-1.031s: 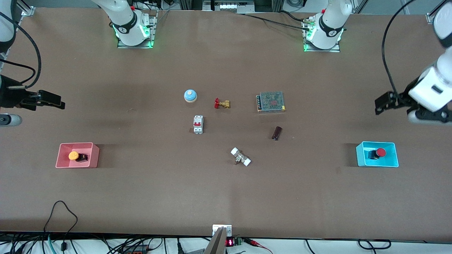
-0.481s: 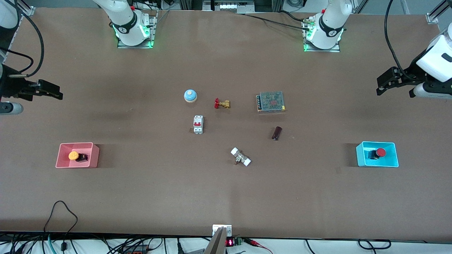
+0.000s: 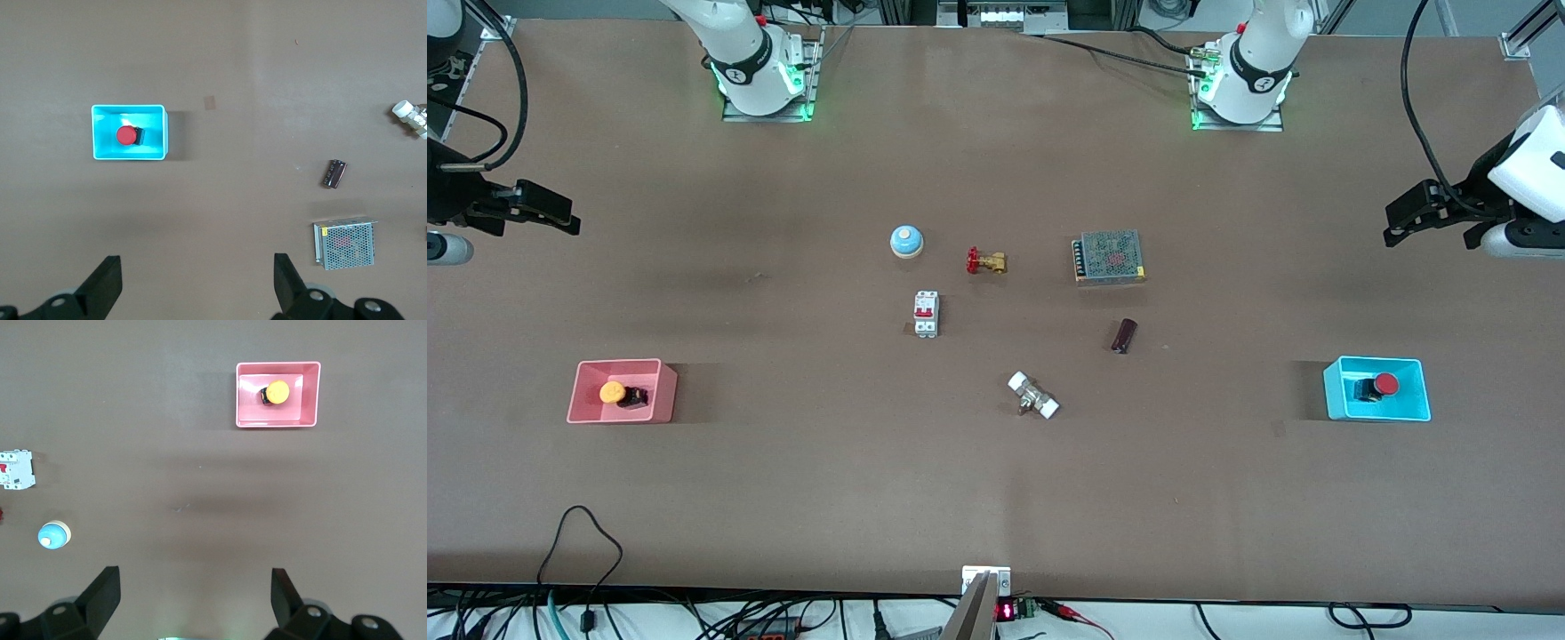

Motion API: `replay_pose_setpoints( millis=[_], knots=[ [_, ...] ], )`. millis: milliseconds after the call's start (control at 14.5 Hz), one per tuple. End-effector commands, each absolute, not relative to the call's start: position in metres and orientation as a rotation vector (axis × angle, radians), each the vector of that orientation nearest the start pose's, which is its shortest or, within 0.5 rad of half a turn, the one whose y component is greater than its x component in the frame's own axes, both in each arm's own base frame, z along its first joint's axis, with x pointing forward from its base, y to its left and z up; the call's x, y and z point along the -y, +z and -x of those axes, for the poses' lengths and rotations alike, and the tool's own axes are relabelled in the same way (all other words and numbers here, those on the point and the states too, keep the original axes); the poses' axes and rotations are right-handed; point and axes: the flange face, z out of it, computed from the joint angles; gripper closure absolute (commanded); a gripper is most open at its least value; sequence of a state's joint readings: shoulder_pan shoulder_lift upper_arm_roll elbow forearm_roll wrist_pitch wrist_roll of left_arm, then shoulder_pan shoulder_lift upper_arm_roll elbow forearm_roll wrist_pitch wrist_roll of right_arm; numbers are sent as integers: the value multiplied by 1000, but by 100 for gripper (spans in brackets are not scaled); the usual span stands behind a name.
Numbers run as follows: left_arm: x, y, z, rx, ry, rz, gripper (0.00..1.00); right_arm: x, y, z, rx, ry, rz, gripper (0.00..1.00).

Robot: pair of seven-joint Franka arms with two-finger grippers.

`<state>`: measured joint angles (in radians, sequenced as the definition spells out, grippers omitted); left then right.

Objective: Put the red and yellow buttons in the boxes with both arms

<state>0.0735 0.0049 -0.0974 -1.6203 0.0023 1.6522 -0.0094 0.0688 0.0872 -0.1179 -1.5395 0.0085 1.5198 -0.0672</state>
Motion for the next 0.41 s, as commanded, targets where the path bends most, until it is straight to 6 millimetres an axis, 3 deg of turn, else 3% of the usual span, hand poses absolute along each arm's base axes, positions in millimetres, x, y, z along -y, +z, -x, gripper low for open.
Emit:
replay_pose_setpoints(
  millis=[0, 344],
  knots=[
    [19, 613, -560, -4, -65, 3152, 0, 26, 588, -564, 12, 167, 3144, 0],
    [19, 614, -561, -1, -74, 3152, 0, 25, 589, -563, 17, 176, 3143, 0]
  ],
)
